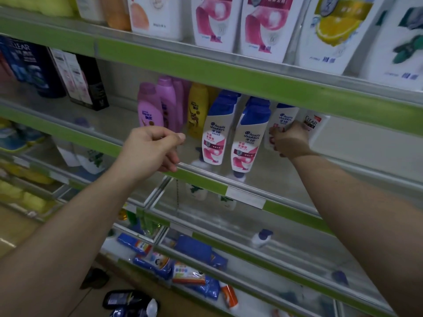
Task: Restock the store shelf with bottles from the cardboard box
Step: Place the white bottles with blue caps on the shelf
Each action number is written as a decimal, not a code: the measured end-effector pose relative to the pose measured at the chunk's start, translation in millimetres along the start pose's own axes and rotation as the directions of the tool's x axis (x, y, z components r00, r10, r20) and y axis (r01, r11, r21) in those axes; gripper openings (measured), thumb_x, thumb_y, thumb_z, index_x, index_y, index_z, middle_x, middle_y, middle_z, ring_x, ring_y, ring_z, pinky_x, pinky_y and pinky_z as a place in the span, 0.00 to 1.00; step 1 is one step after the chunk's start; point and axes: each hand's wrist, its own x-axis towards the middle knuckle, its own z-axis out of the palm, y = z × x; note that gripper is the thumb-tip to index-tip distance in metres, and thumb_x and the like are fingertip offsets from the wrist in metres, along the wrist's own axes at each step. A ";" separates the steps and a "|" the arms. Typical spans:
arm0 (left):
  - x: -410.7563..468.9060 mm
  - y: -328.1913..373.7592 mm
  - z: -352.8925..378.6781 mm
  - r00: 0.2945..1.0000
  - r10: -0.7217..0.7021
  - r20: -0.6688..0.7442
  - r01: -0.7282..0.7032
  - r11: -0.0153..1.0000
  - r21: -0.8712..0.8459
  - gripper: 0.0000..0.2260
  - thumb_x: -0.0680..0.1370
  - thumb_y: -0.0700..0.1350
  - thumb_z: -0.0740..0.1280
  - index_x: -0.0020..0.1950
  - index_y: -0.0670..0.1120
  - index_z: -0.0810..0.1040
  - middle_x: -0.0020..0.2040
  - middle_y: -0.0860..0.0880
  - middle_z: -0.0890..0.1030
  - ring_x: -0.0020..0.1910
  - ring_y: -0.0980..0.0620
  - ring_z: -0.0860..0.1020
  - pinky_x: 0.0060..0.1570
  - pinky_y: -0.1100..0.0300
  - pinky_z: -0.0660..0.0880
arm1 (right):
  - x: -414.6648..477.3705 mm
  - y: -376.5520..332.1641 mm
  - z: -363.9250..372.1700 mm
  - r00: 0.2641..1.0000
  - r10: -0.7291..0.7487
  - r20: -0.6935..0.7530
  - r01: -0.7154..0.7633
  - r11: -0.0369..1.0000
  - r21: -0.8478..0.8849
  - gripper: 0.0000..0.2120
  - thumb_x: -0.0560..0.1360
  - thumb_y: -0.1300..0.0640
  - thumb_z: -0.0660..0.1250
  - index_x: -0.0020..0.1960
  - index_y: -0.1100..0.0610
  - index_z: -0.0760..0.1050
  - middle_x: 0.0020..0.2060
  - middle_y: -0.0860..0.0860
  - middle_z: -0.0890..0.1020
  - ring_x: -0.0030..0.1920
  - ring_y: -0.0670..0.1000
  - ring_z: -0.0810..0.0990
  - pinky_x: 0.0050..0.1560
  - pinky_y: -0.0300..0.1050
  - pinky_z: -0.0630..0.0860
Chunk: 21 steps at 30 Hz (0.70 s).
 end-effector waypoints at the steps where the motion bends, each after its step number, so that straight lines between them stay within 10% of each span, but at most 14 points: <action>1: -1.0 0.1 1.3 1.000 -0.001 -0.001 0.001 1.000 0.001 0.09 0.79 0.46 0.70 0.48 0.41 0.83 0.30 0.44 0.82 0.27 0.47 0.79 0.37 0.53 0.80 | -4.2 -1.8 -1.7 1.000 -0.005 0.003 0.005 1.000 -0.004 0.25 0.68 0.38 0.63 0.56 0.56 0.75 0.47 0.56 0.85 0.47 0.61 0.85 0.51 0.62 0.82; 10: -14.3 1.0 12.9 0.999 -0.024 -0.022 0.024 1.000 0.006 0.08 0.78 0.46 0.70 0.46 0.42 0.83 0.30 0.45 0.82 0.27 0.47 0.79 0.36 0.53 0.80 | -52.2 -5.6 -5.9 0.999 0.004 -0.052 -0.003 1.000 0.013 0.16 0.76 0.53 0.67 0.61 0.58 0.76 0.55 0.57 0.82 0.57 0.59 0.80 0.58 0.48 0.77; 21: -36.3 8.5 25.4 0.998 -0.032 -0.054 0.031 0.999 -0.012 0.07 0.78 0.45 0.70 0.46 0.42 0.83 0.29 0.45 0.81 0.28 0.44 0.79 0.41 0.49 0.80 | -51.0 40.2 -54.8 0.988 0.126 -0.092 -0.135 0.986 -0.098 0.22 0.76 0.39 0.67 0.54 0.57 0.81 0.51 0.58 0.84 0.45 0.58 0.79 0.49 0.46 0.76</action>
